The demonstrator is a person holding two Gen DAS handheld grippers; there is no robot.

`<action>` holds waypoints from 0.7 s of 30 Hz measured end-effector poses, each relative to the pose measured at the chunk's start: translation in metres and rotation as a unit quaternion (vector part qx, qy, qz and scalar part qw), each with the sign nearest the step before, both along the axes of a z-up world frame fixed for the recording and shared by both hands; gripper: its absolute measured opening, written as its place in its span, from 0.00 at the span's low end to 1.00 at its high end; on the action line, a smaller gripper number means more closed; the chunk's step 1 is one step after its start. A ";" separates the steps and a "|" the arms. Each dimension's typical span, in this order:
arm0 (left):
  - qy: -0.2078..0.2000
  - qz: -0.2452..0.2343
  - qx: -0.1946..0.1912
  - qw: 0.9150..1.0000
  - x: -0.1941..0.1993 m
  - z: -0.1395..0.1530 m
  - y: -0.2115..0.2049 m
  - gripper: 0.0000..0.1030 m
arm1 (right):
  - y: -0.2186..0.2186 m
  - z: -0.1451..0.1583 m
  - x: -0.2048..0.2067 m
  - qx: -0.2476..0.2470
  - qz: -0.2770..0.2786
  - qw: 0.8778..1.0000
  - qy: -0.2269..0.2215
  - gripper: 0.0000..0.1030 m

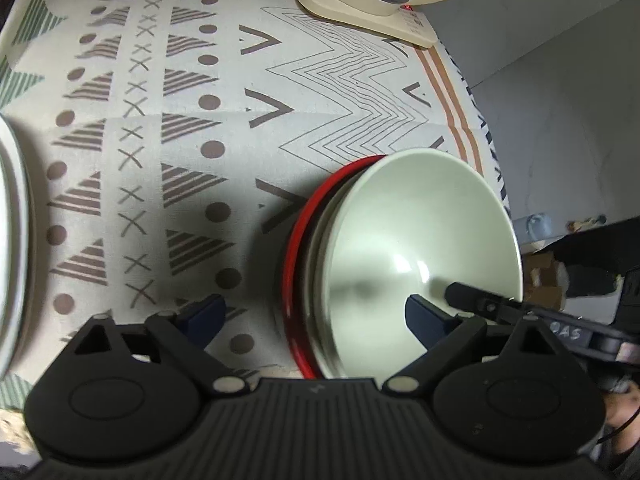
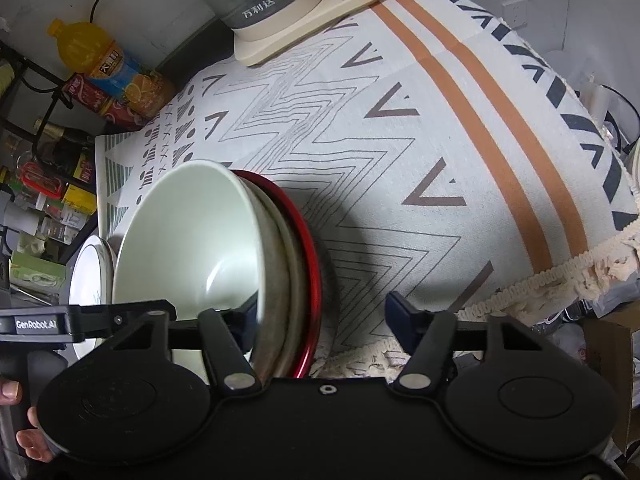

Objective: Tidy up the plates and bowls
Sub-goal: 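Close both grippers on the rim of the red bowl stack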

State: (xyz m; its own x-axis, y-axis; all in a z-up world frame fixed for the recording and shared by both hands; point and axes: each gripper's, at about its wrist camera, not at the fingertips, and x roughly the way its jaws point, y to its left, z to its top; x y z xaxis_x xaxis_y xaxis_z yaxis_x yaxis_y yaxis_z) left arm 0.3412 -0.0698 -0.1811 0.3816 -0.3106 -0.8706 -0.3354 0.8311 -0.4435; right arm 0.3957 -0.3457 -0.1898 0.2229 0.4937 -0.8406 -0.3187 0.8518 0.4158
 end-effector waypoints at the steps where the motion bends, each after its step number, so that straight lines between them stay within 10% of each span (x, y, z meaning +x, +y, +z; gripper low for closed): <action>1: 0.002 0.006 -0.008 1.000 0.000 -0.002 0.001 0.88 | 0.000 -0.002 0.001 0.003 0.002 1.000 0.003 0.55; 21: 0.052 0.077 -0.031 0.995 -0.006 -0.030 0.007 0.51 | 0.019 -0.019 0.017 0.014 0.076 0.997 0.030 0.43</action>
